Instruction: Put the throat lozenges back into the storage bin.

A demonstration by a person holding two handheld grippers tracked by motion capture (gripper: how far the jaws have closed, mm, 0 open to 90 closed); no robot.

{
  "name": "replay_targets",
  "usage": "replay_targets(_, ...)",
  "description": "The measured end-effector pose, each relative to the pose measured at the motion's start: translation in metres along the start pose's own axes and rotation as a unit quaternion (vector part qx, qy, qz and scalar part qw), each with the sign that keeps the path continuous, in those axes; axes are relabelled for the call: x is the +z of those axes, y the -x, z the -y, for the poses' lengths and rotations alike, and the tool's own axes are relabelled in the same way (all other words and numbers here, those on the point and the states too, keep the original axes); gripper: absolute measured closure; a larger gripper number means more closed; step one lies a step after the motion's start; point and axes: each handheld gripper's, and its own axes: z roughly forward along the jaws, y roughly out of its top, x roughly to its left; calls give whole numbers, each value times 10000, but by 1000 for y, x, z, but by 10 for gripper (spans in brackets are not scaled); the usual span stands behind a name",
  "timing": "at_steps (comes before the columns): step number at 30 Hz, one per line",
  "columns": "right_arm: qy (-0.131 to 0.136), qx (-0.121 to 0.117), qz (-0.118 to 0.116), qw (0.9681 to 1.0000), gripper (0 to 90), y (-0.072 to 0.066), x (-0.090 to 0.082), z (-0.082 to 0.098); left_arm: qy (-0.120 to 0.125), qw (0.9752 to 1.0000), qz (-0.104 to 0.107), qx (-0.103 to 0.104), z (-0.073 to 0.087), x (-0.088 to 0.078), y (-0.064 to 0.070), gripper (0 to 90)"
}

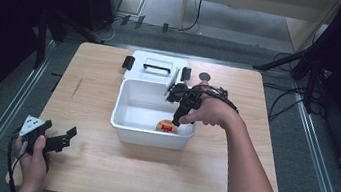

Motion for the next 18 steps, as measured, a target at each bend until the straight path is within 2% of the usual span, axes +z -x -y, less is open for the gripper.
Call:
replay_targets(6,343,-20,5,9994,248,-2,-22,6,0,10000,1,13,0,0,0,0)
replay_targets(10,405,7,87,9991,246,-2,-35,13,3,10000,-11,27,0,0,0,0)
replay_targets(18,449,337,219,9982,190,4,-50,36,-8,10000,-20,57,0,0,1,0)
